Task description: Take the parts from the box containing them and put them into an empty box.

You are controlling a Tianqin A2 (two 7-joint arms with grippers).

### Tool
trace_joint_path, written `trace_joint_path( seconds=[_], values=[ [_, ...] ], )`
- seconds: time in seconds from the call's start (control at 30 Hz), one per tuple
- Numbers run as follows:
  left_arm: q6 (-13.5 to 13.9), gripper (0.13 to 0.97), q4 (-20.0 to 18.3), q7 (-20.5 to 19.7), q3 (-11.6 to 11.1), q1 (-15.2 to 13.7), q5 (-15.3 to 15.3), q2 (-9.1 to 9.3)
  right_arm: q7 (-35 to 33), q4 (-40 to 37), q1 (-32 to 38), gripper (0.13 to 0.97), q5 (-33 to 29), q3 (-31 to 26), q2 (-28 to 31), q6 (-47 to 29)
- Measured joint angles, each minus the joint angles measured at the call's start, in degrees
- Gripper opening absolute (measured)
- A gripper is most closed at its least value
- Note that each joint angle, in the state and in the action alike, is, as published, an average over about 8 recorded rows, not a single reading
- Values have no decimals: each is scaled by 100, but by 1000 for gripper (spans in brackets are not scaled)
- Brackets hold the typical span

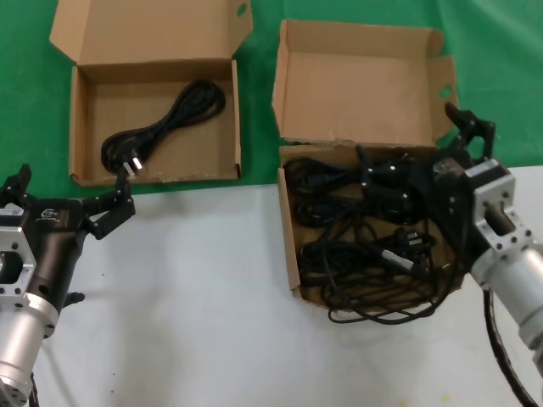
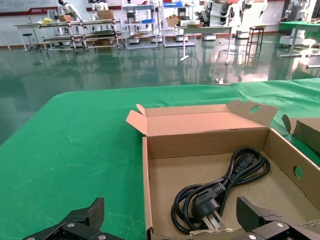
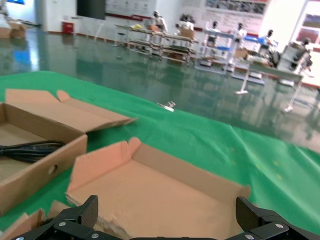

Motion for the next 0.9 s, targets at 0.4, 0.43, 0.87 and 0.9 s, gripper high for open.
trace_joint_path(
  seconds=[0.4,0.43,0.87,0.9],
  values=[
    [8,949,9,-17,-35,26,29,16,185,69,-538,966,515,276,32,303],
    [9,952,10,-19,-38,28,31,17,201,75,-584,966,559,300,35,329],
    [16,966,18,-35,-71,52,58,31,371,138,-1076,966,1033,553,65,607],
    [17,966,18,-36,-72,53,58,31,375,140,-1087,966,1044,559,66,613]
  ],
)
